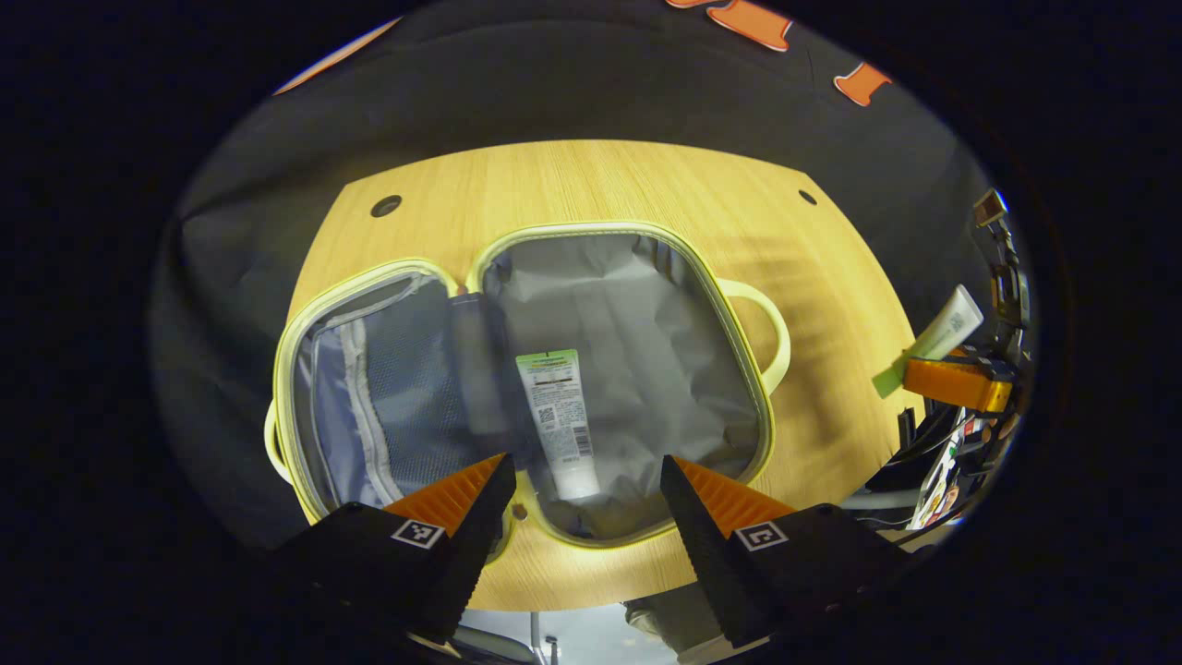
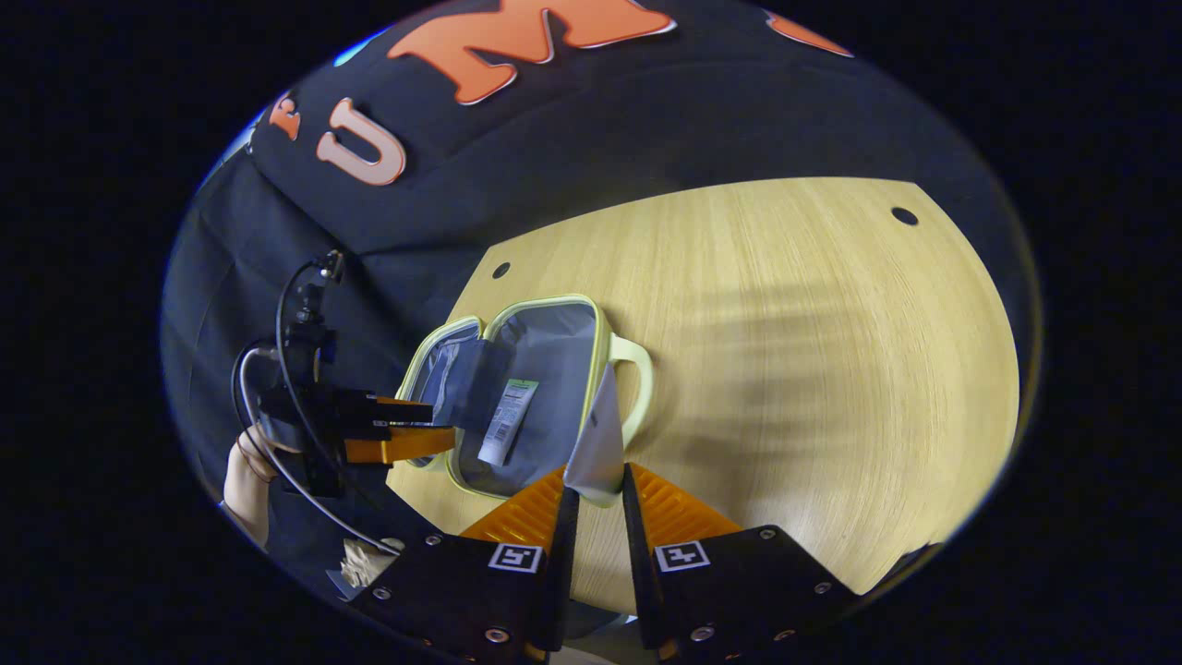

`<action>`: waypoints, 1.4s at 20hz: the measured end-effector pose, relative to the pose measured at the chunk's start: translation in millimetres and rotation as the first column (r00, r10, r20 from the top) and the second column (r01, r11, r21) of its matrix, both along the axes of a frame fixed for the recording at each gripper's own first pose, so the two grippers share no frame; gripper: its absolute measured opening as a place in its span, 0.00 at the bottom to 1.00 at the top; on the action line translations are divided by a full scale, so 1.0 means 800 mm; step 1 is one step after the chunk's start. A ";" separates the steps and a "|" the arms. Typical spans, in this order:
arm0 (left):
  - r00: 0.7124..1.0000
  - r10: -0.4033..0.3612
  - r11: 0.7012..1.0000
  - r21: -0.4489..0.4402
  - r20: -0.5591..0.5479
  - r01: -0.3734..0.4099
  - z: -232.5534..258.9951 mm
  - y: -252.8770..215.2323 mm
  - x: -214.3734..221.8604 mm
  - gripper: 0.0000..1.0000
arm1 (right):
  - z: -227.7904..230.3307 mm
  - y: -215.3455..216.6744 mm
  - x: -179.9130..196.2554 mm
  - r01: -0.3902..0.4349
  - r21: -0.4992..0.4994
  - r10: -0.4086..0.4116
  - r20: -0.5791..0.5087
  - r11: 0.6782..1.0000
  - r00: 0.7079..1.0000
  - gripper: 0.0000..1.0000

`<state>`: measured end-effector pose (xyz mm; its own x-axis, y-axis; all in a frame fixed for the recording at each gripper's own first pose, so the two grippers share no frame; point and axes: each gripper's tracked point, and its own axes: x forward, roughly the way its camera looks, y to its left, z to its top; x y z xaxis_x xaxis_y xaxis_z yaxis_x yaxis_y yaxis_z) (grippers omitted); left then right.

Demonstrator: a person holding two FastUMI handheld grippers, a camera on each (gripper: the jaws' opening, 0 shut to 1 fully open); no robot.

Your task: First open the suitcase, pack the skin care products into it, and then close the suitcase.

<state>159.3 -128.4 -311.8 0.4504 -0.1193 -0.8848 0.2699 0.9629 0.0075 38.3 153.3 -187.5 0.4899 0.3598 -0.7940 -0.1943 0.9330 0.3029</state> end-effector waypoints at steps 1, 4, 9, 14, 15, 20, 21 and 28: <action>1.000 0.018 1.000 -0.021 0.013 -0.018 0.009 0.007 -0.008 0.98 | 0.002 0.016 0.005 -0.033 -0.016 0.033 0.007 0.999 0.999 0.30; 0.996 0.077 0.996 -0.053 0.045 -0.075 0.024 0.044 -0.028 0.98 | -0.004 0.072 0.014 -0.111 -0.018 0.110 -0.050 0.994 0.993 0.30; 0.990 0.128 0.991 -0.053 0.064 -0.124 0.021 0.114 -0.056 0.98 | -0.060 0.133 0.024 -0.170 -0.102 0.153 -0.161 0.980 0.975 0.31; 0.982 0.176 0.983 -0.065 0.072 -0.172 0.024 0.175 -0.084 0.98 | -0.112 0.149 0.037 -0.126 -0.188 0.081 -0.228 0.974 0.970 0.31; 0.980 0.184 0.982 -0.066 0.071 -0.180 0.022 0.185 -0.087 0.98 | -0.117 0.150 0.034 -0.125 -0.199 0.077 -0.234 0.972 0.969 0.31; 0.981 0.186 0.981 -0.071 0.058 -0.181 0.023 0.207 -0.103 0.98 | -0.137 0.146 0.030 -0.095 -0.222 0.033 -0.268 0.970 0.963 0.32; 0.982 0.181 0.982 -0.072 0.057 -0.177 0.020 0.206 -0.103 0.98 | -0.142 0.143 0.029 -0.090 -0.232 0.024 -0.273 0.969 0.962 0.33; 0.987 0.155 0.986 -0.072 0.049 -0.152 0.003 0.198 -0.106 0.98 | -0.134 0.141 0.031 -0.073 -0.245 0.012 -0.242 0.967 0.970 0.86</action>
